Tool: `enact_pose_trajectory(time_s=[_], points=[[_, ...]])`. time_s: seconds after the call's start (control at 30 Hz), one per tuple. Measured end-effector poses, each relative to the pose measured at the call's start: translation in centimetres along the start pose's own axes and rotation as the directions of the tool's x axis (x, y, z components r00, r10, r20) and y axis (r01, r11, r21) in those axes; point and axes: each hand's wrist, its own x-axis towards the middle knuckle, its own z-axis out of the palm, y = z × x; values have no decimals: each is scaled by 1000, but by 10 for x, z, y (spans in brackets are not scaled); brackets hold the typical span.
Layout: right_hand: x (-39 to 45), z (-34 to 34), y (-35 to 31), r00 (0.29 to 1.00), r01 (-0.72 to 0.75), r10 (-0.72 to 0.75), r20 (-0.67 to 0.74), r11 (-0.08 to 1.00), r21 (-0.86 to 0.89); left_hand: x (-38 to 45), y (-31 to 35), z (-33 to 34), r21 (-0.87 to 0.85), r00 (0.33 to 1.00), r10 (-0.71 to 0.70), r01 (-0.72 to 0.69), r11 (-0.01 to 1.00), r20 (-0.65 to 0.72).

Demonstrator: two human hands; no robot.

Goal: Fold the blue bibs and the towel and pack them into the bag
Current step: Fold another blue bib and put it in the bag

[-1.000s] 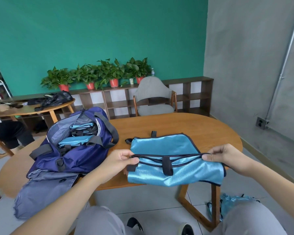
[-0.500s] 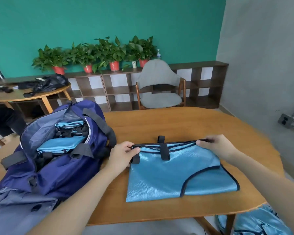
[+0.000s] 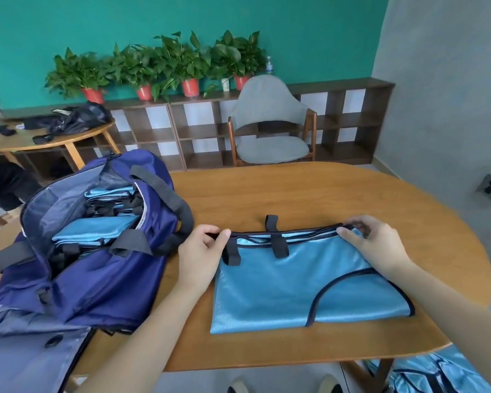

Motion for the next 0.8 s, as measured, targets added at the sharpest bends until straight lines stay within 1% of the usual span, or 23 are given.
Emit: enact_pose_trajectory(time_s=[0.03, 0.07, 0.1, 0.13, 0.17, 0.2, 0.27, 0.3, 0.33, 0.4, 0.43, 0.5, 0.57, 0.7, 0.73, 0.8], points=[[-2, 0, -2, 996, 84, -87, -25, 992, -90, -4, 3, -2, -30, 1000, 28, -29, 999, -14], [-5, 2, -5, 979, 183, -196, -48, 962, -200, -9, 6, -3, -59, 997, 68, -70, 996, -29], [-8, 4, -10, 946, 290, -318, -57, 915, -281, -13, 7, -3, -88, 993, 114, -118, 989, -40], [-11, 6, -17, 908, 391, -419, -29, 868, -307, -17, 7, -4, -116, 986, 163, -167, 979, -44], [-15, 9, -25, 872, 478, -488, 39, 832, -282, -21, 5, -4, -133, 976, 215, -218, 967, -33], [-19, 14, -32, 842, 540, -521, 141, 807, -241, -22, 2, -5, -125, 962, 274, -272, 954, -7], [-26, 28, -40, 790, 590, -512, 337, 783, -195, -23, -4, -6, -44, 911, 406, -404, 914, 69], [-29, 35, -41, 784, 583, -491, 378, 792, -181, -23, -5, -6, 23, 877, 471, -475, 880, 100], [-31, 41, -39, 800, 554, -471, 372, 818, -155, -24, -4, -6, 96, 842, 527, -537, 838, 118], [-36, 47, -35, 846, 488, -441, 299, 866, -105, -27, 0, -4, 199, 787, 602, -617, 762, 136], [-39, 49, -33, 853, 484, -439, 284, 868, -110, -28, 0, -2, 211, 760, 633, -649, 730, 147], [-40, 50, -31, 835, 519, -453, 314, 837, -174, -26, -6, 3, 168, 720, 670, -694, 700, 179], [-41, 50, -35, 816, 540, -423, 394, 800, -260, -22, -10, 6, 141, 729, 641, -679, 720, 240], [-40, 49, -45, 792, 549, -297, 533, 729, -409, -21, -9, 12, 208, 773, 507, -606, 768, 382], [-40, 49, -46, 786, 555, -278, 551, 711, -432, -21, -8, 12, 225, 779, 492, -598, 769, 388], [-39, 49, -48, 783, 560, -256, 567, 687, -463, -21, -8, 12, 301, 788, 497, -605, 737, 363]])
